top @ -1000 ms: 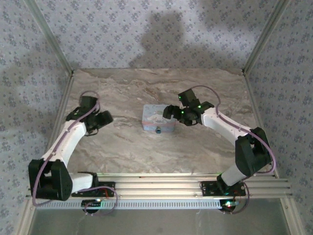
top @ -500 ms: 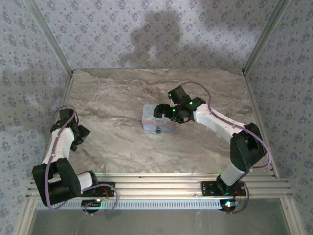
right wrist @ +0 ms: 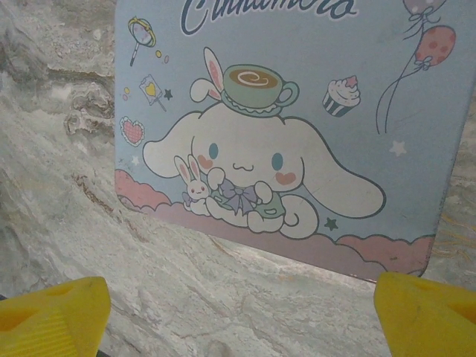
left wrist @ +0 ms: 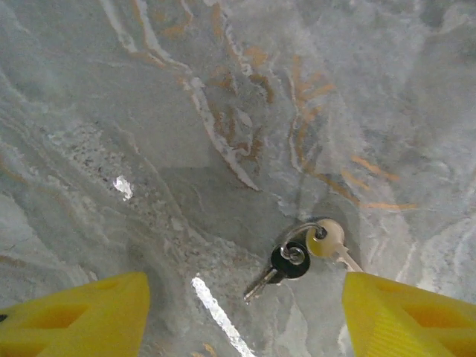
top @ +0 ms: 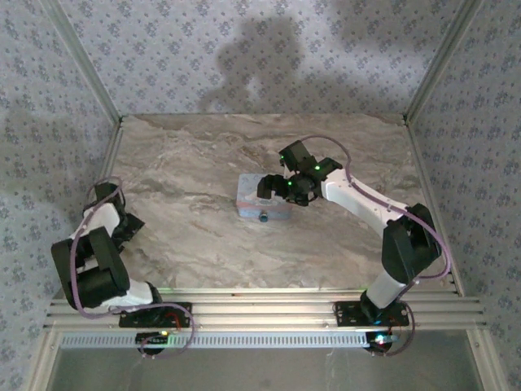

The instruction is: Unlock a padlock with a key

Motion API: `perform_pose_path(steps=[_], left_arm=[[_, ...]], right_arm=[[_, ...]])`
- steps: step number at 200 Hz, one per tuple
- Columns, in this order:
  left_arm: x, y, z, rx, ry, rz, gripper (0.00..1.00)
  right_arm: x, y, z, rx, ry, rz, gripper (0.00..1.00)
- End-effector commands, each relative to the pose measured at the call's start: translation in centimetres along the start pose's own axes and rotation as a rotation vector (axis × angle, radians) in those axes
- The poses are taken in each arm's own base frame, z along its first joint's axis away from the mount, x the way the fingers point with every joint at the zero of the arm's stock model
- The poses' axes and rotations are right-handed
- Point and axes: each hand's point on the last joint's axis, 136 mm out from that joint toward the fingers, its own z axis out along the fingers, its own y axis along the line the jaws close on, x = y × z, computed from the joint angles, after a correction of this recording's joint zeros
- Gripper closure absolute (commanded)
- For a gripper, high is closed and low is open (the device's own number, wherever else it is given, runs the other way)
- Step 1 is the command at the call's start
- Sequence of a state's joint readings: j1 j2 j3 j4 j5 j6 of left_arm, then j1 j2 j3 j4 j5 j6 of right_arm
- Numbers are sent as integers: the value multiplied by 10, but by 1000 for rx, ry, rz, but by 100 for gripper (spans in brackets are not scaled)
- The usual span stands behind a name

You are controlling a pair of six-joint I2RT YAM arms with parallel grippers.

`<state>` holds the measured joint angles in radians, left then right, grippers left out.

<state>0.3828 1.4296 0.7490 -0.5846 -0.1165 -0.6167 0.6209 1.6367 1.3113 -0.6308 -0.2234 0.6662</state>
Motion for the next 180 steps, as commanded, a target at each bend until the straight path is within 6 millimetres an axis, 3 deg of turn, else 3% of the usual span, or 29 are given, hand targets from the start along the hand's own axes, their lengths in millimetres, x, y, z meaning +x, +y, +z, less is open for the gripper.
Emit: perform_pose_path(steps=[1, 74, 117, 180], left_arm=[[-13, -22, -3, 100, -6, 33, 30], [-20, -33, 11, 123, 5, 52, 40], [-9, -35, 20, 135, 55, 58, 46], [-5, -44, 12, 205, 64, 74, 79]], right_arm=[[6, 0, -5, 9, 6, 11, 7], [4, 4, 1, 7, 32, -6, 7], [7, 0, 1, 18, 38, -2, 7], [10, -4, -7, 25, 18, -4, 7]])
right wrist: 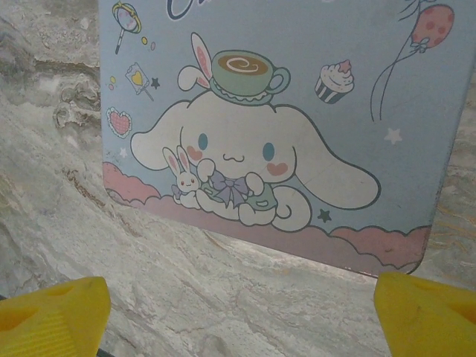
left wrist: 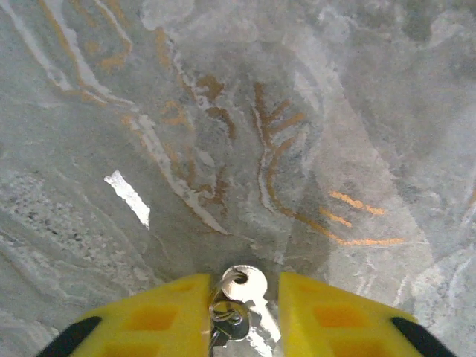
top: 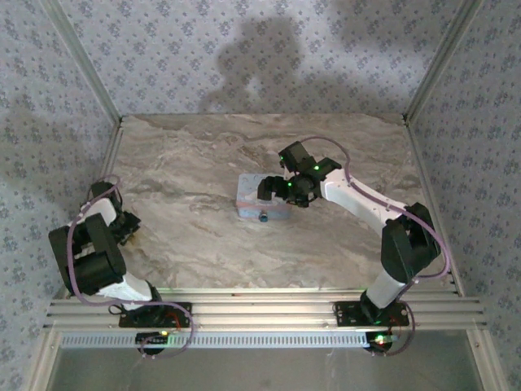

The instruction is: Unlock a padlock with a key

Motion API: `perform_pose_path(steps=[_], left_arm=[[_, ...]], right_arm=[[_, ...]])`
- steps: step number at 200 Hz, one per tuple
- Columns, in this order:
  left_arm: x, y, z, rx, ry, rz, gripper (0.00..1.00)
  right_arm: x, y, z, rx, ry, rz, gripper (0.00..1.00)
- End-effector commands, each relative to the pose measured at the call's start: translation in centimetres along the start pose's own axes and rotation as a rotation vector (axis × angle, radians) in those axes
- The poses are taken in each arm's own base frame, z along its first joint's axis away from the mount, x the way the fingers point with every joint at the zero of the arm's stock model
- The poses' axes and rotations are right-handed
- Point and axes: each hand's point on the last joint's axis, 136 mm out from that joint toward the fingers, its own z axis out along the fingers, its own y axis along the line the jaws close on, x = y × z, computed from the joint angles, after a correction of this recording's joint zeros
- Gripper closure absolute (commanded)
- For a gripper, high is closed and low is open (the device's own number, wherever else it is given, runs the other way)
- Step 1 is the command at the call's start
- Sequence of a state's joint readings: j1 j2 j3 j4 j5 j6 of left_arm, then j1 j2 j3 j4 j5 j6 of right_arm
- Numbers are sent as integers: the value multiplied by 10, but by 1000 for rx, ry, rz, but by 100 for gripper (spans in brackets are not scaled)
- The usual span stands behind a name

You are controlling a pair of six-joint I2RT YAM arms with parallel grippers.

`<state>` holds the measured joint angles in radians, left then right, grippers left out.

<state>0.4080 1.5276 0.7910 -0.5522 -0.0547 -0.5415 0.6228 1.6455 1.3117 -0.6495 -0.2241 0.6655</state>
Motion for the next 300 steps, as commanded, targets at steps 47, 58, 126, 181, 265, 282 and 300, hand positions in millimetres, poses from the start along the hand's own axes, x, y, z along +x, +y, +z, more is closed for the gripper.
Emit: perform_pose_path(steps=[47, 58, 126, 181, 265, 282, 300], left_arm=[[11, -63, -24, 270, -9, 110, 94], [18, -72, -32, 305, -14, 136, 96], [89, -160, -99, 654, 3, 405, 100], [147, -233, -198, 1043, 49, 697, 100], [226, -257, -323, 1457, 79, 1124, 100], [234, -256, -338, 1522, 71, 1148, 100], [241, -253, -352, 1581, 65, 1164, 100]], right_arm=[[13, -11, -20, 17, -41, 16, 7], [13, -13, -24, 22, -56, 18, 7], [18, -39, -51, 36, -173, 98, 7], [13, -56, -79, -64, -239, 206, 9], [-23, 1, -138, -469, -385, 131, 17], [-25, 27, -150, -563, -408, 53, 24], [-23, 51, -159, -622, -434, -28, 36]])
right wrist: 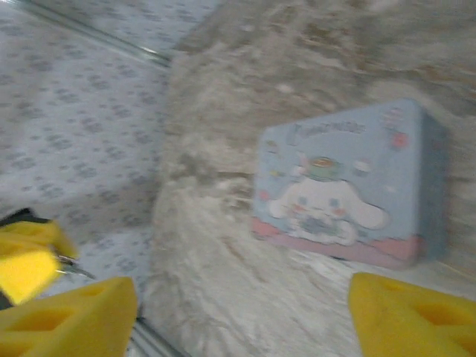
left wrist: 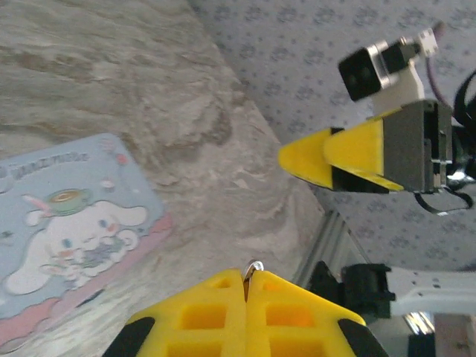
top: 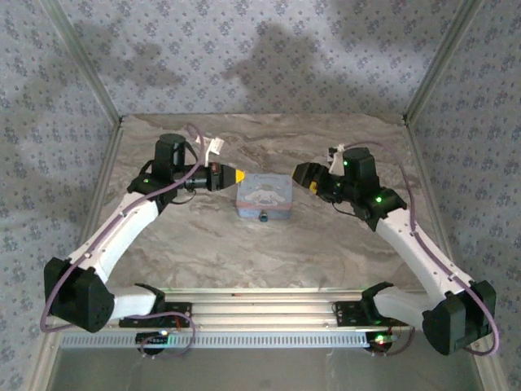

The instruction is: Unlock a padlock with a key

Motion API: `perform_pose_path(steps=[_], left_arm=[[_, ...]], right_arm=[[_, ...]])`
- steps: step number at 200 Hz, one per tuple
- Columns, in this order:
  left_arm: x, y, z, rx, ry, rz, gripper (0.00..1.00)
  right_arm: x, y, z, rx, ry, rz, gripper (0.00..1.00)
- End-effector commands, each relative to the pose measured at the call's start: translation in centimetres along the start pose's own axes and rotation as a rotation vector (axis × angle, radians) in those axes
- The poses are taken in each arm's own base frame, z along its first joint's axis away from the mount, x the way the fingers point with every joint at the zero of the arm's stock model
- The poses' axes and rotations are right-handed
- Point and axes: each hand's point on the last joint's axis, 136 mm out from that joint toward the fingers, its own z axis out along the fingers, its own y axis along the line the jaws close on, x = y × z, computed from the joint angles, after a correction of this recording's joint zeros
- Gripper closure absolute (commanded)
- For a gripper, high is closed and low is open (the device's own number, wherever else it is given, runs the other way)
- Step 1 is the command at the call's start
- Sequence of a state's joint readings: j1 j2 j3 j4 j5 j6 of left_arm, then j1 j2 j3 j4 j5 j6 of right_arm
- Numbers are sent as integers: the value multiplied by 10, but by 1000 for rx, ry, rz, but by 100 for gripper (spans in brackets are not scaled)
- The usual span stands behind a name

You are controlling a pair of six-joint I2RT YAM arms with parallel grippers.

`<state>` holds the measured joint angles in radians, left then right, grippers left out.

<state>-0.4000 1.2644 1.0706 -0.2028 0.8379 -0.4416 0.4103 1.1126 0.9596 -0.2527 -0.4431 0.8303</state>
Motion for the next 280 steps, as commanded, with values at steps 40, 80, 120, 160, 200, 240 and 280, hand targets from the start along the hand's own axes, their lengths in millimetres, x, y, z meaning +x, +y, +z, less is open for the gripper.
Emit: perform_pose_path(steps=[40, 80, 120, 160, 200, 240, 280], left_arm=[[-23, -42, -12, 90, -85, 53, 100], [-33, -25, -10, 25, -140, -126, 100], [-34, -11, -9, -18, -191, -243, 100], [-34, -8, -11, -27, -212, -295, 100], [-32, -10, -14, -34, -207, -292, 100], [-33, -11, -14, -28, -210, -316, 100], [-30, 3, -15, -74, -234, -427, 100]], right_arm=[[19, 93, 2, -336, -25, -245, 51], [25, 107, 14, -352, -52, -296, 54], [32, 112, 30, -344, -13, -310, 58], [41, 113, 44, -321, 27, -338, 60], [44, 121, 52, -336, 43, -354, 61], [48, 118, 61, -316, 59, -363, 61], [44, 121, 67, -365, 22, -312, 61]])
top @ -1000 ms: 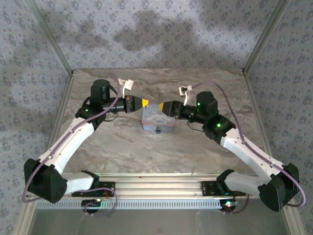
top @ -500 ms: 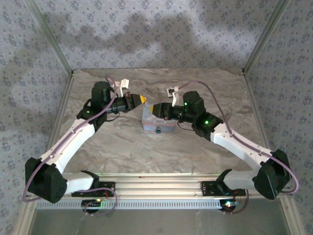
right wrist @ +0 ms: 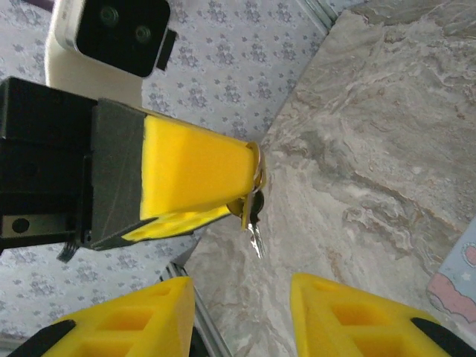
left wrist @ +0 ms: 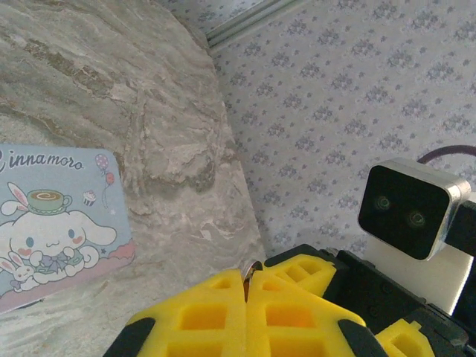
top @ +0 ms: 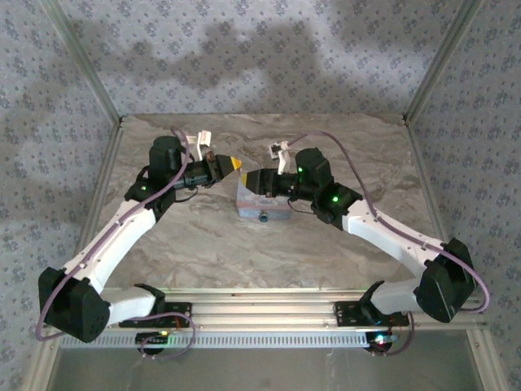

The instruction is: Unlock a padlock with a key

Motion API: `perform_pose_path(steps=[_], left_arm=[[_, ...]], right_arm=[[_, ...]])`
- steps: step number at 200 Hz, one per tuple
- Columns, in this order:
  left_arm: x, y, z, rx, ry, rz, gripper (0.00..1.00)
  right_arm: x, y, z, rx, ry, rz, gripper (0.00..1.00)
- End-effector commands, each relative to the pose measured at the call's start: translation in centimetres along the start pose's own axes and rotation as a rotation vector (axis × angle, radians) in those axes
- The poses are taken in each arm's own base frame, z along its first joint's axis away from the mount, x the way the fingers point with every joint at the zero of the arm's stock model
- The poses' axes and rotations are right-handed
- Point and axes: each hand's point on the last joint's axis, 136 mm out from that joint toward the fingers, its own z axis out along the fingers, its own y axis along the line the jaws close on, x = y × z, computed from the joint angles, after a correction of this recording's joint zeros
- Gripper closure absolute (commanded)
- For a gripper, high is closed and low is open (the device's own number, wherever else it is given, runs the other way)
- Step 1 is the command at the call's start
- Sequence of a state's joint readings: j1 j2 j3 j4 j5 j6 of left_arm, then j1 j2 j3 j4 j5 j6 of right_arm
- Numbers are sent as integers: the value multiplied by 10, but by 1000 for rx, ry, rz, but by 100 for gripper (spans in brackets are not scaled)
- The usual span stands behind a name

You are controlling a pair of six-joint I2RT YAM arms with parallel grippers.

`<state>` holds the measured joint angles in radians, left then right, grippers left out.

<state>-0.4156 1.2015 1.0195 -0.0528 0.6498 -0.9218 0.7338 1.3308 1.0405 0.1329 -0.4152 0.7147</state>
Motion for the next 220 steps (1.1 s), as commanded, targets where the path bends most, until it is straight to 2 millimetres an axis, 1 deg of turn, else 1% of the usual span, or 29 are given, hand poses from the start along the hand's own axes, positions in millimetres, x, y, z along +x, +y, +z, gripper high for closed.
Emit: perform_pose_path(steps=[1, 19, 29, 39, 59, 79, 109, 136, 154, 172, 192, 220], left_arm=[[-3, -1, -5, -15, -35, -69, 100], [-2, 22, -7, -127, -59, -197, 100], [0, 34, -11, -204, -68, -262, 100], [2, 44, -16, -276, -70, -320, 100], [5, 51, -23, -351, -71, -381, 100], [6, 54, -25, -366, -86, -435, 100], [10, 56, -27, -376, -86, -479, 100], [11, 53, -29, -369, -84, -485, 100], [11, 51, -32, -364, -95, -480, 100], [11, 48, -35, -358, -101, -479, 100], [12, 47, -36, -354, -98, -480, 100], [14, 46, -35, -350, -84, -480, 100]], right_arm=[[-9, 6, 4, -36, -53, 0, 61], [-8, 2, 3, 37, -65, -49, 58], [-7, -5, 0, 120, -86, -90, 55], [-6, -12, -6, 217, -107, -182, 53], [-6, -21, -15, 389, -138, -336, 52], [-1, -22, -16, 484, -127, -484, 52], [11, -3, -5, 462, -117, -658, 52], [20, 15, 9, 412, -103, -751, 52], [27, 23, 21, 394, -75, -800, 52], [33, 23, 32, 392, -50, -825, 52], [36, 19, 42, 405, -40, -840, 46], [37, 16, 51, 420, -18, -888, 46]])
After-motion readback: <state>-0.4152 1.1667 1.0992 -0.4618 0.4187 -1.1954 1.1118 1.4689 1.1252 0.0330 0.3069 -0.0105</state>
